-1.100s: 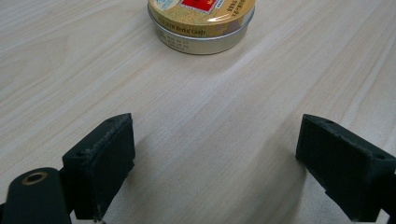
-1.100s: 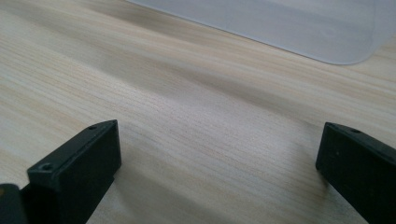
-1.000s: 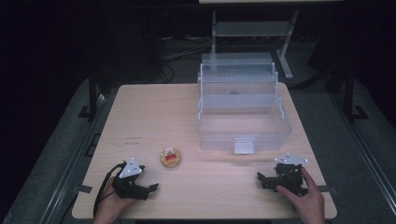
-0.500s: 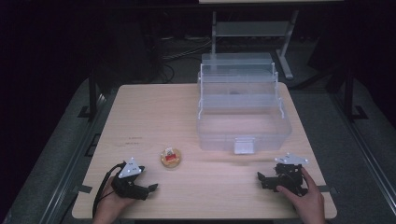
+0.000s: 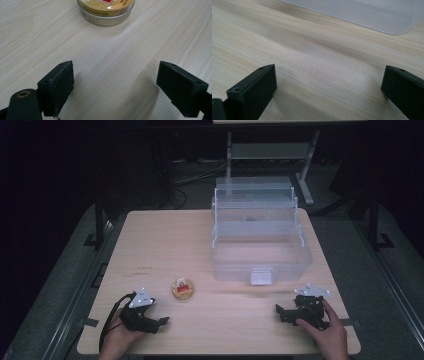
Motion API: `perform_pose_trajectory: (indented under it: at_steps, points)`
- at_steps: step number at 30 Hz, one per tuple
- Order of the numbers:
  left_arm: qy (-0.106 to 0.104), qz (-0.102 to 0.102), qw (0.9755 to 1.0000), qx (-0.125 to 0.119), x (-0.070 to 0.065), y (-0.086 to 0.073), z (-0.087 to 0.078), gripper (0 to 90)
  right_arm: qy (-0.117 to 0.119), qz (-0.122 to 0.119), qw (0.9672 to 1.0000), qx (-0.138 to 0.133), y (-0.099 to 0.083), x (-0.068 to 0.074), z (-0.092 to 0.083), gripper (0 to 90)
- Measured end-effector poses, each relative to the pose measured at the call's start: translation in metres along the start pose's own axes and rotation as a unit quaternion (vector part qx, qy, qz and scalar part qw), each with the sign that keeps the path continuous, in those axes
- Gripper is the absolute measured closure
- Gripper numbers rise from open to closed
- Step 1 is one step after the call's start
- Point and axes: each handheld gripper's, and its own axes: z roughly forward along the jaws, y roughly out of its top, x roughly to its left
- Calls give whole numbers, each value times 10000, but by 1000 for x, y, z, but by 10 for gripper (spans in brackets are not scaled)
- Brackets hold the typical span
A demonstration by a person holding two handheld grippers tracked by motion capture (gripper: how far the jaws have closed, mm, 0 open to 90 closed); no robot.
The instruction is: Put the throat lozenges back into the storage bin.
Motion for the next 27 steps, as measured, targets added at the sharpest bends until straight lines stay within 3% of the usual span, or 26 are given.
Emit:
perform_pose_trajectory:
  at_steps: [27]
  points:
    - [-63, -60, 9993, 372, 4, 23, -4, 139, 1, 1, 10000, -1, 0, 0, 0, 0]
